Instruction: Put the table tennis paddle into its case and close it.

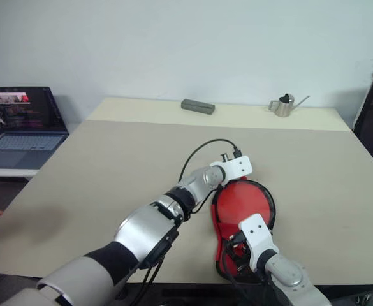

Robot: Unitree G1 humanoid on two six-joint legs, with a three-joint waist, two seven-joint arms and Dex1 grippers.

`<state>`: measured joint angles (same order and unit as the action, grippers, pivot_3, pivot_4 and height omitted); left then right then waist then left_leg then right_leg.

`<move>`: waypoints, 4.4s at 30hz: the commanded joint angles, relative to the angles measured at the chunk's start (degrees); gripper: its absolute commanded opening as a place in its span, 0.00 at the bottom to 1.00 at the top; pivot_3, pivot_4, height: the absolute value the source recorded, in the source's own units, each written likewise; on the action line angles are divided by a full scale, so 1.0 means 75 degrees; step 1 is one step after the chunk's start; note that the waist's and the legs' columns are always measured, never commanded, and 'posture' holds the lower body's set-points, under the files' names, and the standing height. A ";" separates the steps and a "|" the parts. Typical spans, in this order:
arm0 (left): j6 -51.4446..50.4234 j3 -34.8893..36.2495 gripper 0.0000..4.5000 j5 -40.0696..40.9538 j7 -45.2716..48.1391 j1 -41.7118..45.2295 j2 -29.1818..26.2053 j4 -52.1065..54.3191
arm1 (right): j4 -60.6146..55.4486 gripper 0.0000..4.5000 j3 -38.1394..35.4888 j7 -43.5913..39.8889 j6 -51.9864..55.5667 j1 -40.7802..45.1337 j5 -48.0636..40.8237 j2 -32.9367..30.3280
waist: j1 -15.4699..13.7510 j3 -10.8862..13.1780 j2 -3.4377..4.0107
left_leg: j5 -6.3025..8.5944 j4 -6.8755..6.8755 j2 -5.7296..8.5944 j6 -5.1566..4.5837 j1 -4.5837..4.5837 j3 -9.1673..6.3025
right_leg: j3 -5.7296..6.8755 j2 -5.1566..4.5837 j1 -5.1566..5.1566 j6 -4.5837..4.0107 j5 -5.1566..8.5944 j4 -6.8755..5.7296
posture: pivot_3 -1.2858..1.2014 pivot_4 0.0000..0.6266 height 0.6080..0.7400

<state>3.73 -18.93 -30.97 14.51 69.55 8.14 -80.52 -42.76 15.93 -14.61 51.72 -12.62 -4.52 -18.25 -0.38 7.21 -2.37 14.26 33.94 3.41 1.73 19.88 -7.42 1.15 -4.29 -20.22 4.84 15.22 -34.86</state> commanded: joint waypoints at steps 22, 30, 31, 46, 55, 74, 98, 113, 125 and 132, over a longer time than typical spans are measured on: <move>0.1076 0.1448 0.67 0.1905 0.3550 0.0372 -0.1360 0.0651 | 0.2858 1.00 0.0317 -0.0839 -0.0350 0.1746 -0.0308 0.0211 | 0.0207 0.0001 0.0023 | -0.0023 0.0004 -0.0015 -0.0045 -0.0015 -0.0014 | 0.0044 -0.0006 -0.0009 0.0043 -0.0025 -0.0009 | 0.52 0.24 1.00; 0.1028 0.1614 0.76 0.2317 0.4285 0.0188 -0.1364 0.0829 | 0.3240 1.00 0.0393 -0.1030 -0.0607 0.2003 -0.0242 0.0215 | 0.0232 0.0001 0.0026 | -0.0023 0.0003 -0.0018 -0.0046 -0.0013 -0.0017 | 0.0041 -0.0007 -0.0005 0.0042 -0.0025 -0.0007 | 0.52 0.24 1.00; 0.1036 0.1620 0.81 0.2360 0.4402 0.0175 -0.1340 0.0857 | 0.3254 1.00 0.0391 -0.1036 -0.0620 0.2019 -0.0237 0.0221 | 0.0235 0.0001 0.0026 | -0.0023 0.0003 -0.0018 -0.0046 -0.0013 -0.0018 | 0.0041 -0.0007 -0.0006 0.0042 -0.0025 -0.0007 | 0.52 0.24 1.00; 0.1377 0.2060 0.99 0.3181 0.5310 0.0282 -0.2523 0.1912 | 0.3078 1.00 0.0094 -0.1443 -0.0900 0.2101 -0.0522 0.0191 | 0.0278 0.0008 0.0038 | -0.0022 0.0002 -0.0023 -0.0046 -0.0011 -0.0021 | 0.0029 -0.0013 -0.0015 0.0041 -0.0025 -0.0008 | 0.52 0.24 1.00; -0.0456 0.2354 0.99 0.4434 0.7077 -0.1666 -0.4261 0.5166 | 0.1843 1.00 -0.0826 -0.2652 -0.1041 0.1872 -0.1778 -0.0561 | 0.0260 0.0030 0.0064 | -0.0008 -0.0007 -0.0008 -0.0049 0.0004 -0.0023 | -0.0001 -0.0002 -0.0037 0.0022 -0.0017 -0.0002 | 0.52 0.24 1.00; -0.3889 0.0855 0.99 0.5860 0.6707 -0.5310 -0.4427 1.1305 | 0.2979 1.00 -0.3640 -0.4342 -0.0694 0.3752 -0.3987 -0.3086 | -0.0038 0.0085 0.0076 | -0.0005 0.0004 0.0006 -0.0052 0.0038 -0.0009 | -0.0025 -0.0045 -0.0073 -0.0086 -0.0013 0.0013 | 0.52 0.24 1.00; -0.1920 -0.0705 0.99 0.4090 0.4601 -0.5197 -0.2330 0.8235 | 0.5291 1.00 -0.2568 -0.4455 -0.1559 0.6140 -0.2918 -0.3247 | -0.0066 0.0076 0.0103 | -0.0005 0.0003 -0.0007 -0.0056 0.0028 0.0001 | -0.0029 -0.0001 0.0006 -0.0127 -0.0045 0.0083 | 0.52 0.24 1.00; -0.1955 -0.0602 0.99 0.4114 0.4375 -0.5335 -0.2207 0.8296 | 1.0191 1.00 -0.1085 -0.3400 -0.3011 0.8433 -0.0753 -0.0749 | -0.0060 0.0062 0.0127 | -0.0009 0.0004 0.0010 -0.0059 0.0031 0.0002 | -0.0046 0.0024 -0.0002 -0.0212 -0.0100 0.0097 | 0.52 0.24 1.00; -0.2049 -0.0615 1.00 0.4116 0.4340 -0.5469 -0.2254 0.8471 | 1.2131 0.96 -0.1204 -0.3365 -0.3982 0.8920 -0.0072 -0.0253 | 0.0073 0.0047 0.0151 | -0.0011 0.0004 0.0010 -0.0061 0.0012 0.0012 | -0.0048 0.0030 0.0006 -0.0219 -0.0105 0.0090 | 0.52 0.24 1.00; -0.2176 -0.0687 1.00 0.4080 0.4376 -0.5618 -0.2334 0.8636 | 1.2065 0.47 -0.1266 -0.3338 -0.3952 0.8878 -0.0056 -0.0060 | 0.0074 0.0045 0.0154 | -0.0010 0.0004 0.0009 -0.0061 0.0010 0.0011 | -0.0055 0.0032 0.0004 -0.0221 -0.0107 0.0090 | 0.52 0.24 1.00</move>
<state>-12.02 -22.74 0.64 46.90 28.46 -8.92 -16.18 48.90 7.89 -39.85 22.92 52.79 -5.22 -18.66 0.17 7.55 -1.22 14.18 33.97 3.47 1.27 19.95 -7.34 0.75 -4.05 -20.19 3.17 14.42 -34.19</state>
